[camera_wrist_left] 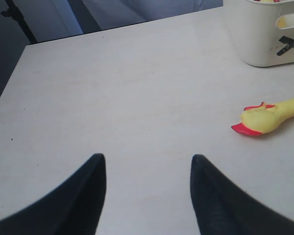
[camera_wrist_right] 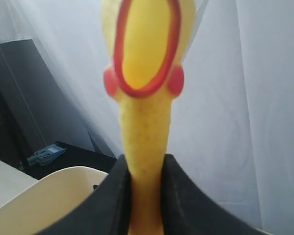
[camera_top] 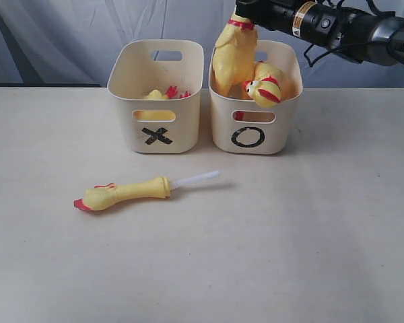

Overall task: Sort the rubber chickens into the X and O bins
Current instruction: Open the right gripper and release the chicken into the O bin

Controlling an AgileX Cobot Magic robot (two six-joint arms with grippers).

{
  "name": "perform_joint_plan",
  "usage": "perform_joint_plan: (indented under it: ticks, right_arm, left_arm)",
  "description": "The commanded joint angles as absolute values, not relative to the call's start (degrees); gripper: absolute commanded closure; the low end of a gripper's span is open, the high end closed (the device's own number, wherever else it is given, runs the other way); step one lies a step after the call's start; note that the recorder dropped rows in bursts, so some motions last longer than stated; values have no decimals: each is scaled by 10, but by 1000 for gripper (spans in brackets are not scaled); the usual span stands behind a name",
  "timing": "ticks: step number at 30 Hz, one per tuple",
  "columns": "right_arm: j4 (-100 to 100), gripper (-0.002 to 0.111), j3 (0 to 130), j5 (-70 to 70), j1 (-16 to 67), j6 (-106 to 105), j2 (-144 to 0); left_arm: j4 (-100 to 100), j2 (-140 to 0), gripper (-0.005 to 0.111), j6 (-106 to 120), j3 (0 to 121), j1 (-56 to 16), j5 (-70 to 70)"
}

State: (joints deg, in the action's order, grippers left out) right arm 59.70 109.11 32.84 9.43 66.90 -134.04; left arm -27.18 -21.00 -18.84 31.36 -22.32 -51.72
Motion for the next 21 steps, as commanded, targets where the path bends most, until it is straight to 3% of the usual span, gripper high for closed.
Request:
perform_joint_plan:
  ticks: [1,21]
  right_arm:
    - [612,109,1095,308,94,672,-1336]
    - [702,109,1095,267,108,778,-1336]
  left_arm:
    - [-279,-207,57,-188,312,-224,-513]
    - [-279,-207,57,-188,312,-224,-513]
